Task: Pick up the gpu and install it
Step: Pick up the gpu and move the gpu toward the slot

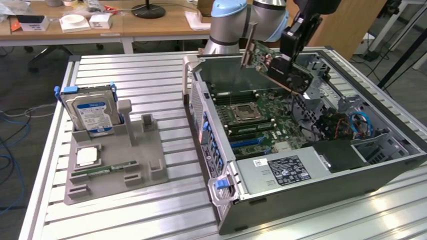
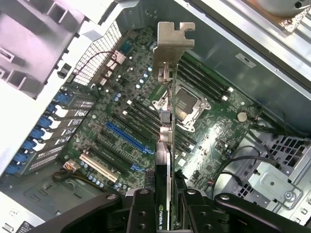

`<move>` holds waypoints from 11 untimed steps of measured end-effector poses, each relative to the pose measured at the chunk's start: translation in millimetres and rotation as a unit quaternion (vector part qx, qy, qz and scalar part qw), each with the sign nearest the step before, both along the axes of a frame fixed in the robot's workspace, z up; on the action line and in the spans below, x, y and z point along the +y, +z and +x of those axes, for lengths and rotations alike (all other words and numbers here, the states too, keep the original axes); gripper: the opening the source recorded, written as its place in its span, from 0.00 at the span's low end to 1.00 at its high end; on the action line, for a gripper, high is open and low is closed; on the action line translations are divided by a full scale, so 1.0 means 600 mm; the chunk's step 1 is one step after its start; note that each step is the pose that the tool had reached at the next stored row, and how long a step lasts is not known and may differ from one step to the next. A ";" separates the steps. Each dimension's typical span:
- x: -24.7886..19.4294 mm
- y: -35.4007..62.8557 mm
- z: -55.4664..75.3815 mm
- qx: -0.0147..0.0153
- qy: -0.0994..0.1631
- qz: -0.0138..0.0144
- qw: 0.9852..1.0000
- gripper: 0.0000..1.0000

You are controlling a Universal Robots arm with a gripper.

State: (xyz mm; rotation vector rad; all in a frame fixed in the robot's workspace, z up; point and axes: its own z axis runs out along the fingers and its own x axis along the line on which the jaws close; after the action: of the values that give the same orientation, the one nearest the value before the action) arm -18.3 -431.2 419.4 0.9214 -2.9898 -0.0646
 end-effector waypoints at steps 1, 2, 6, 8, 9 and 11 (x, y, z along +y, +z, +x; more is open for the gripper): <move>0.0000 0.000 0.000 0.000 0.004 0.000 1.000 0.26; 0.0000 0.000 0.000 0.000 0.008 0.000 1.000 0.26; 0.0000 0.000 0.000 0.000 0.014 0.001 1.000 0.26; 0.0000 0.000 0.000 0.000 0.014 0.001 1.000 0.26; 0.0000 0.000 0.000 0.000 0.014 0.001 1.000 0.26; 0.0000 0.000 0.000 0.000 0.013 0.001 1.000 0.26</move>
State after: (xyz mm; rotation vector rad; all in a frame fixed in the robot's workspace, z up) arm -18.4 -431.2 419.2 0.9615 -2.9769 -0.0658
